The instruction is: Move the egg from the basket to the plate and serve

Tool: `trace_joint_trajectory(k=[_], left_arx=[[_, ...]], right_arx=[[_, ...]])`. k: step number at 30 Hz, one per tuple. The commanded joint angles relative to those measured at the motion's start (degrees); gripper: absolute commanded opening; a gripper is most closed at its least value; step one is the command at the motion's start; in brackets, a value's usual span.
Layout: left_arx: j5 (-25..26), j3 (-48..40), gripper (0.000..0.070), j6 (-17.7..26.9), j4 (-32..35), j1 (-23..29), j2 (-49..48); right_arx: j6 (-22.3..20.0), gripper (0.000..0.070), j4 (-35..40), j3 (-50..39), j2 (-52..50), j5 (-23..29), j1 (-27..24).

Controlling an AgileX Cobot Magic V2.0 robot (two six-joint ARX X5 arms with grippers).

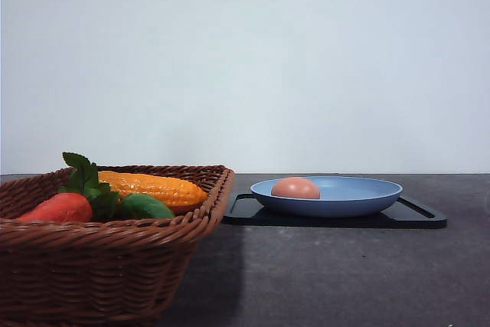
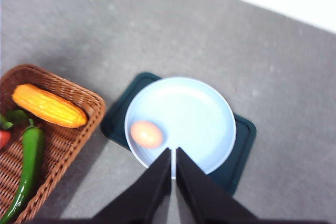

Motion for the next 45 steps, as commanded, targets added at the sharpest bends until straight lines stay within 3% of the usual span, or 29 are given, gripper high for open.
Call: trace_joint_trajectory(k=[1,9,18,43,45], left_arx=[[0.51,-2.67,0.0,-0.98,2.42,-0.14,-2.54],[1.56,-18.31,0.0,-7.01,10.07,-0.69,-17.87],[1.06,-29.68,0.0,-14.17,11.26,-1.01,-33.12],[1.1,-29.7,0.0,-15.02,10.25,-1.04,-37.18],[1.13,-29.7,0.0,-11.56,10.1,0.08,-40.58]], right_arx=[[-0.52,0.0,4.01,-4.32,-2.24,1.21,1.49],[-0.26,0.0,23.7,-29.58,-15.54,4.35,3.96],[2.78,0.0,41.5,-50.27,-24.21,4.75,4.21],[2.65,0.0,44.11,-51.84,-24.46,5.15,4.12],[2.65,0.0,44.11,-51.84,-24.46,5.14,4.12]])
